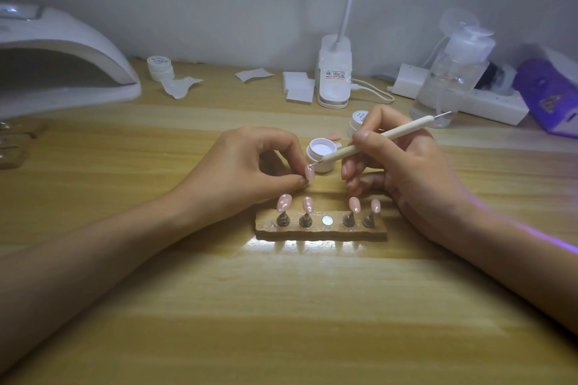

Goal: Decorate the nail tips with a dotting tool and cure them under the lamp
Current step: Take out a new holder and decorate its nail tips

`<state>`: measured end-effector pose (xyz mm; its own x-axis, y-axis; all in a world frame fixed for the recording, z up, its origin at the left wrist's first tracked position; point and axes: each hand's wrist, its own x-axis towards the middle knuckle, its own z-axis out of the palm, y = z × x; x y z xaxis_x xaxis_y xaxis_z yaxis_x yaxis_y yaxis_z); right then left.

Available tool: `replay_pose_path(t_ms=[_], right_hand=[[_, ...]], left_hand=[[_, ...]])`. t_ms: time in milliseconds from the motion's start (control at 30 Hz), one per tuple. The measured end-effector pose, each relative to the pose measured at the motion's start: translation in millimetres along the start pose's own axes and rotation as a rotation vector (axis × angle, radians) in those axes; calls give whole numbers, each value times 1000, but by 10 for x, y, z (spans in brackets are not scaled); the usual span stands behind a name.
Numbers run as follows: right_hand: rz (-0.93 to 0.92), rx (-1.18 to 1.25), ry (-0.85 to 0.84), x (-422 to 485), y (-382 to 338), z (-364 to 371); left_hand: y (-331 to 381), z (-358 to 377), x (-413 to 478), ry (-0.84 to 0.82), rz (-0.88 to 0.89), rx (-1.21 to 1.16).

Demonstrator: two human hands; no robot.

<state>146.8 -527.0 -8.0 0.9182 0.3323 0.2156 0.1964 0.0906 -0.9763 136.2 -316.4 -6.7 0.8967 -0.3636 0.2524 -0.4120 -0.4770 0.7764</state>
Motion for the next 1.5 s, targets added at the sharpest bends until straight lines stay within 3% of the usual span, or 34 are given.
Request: replay_pose_path(t_ms=[1133, 1500], right_hand=[[-73, 36, 29, -17, -48, 29], [-1, -2, 0, -7, -29, 28]], left_hand=[[-48, -2, 7, -12, 7, -24], [-47, 4, 13, 1, 12, 8]])
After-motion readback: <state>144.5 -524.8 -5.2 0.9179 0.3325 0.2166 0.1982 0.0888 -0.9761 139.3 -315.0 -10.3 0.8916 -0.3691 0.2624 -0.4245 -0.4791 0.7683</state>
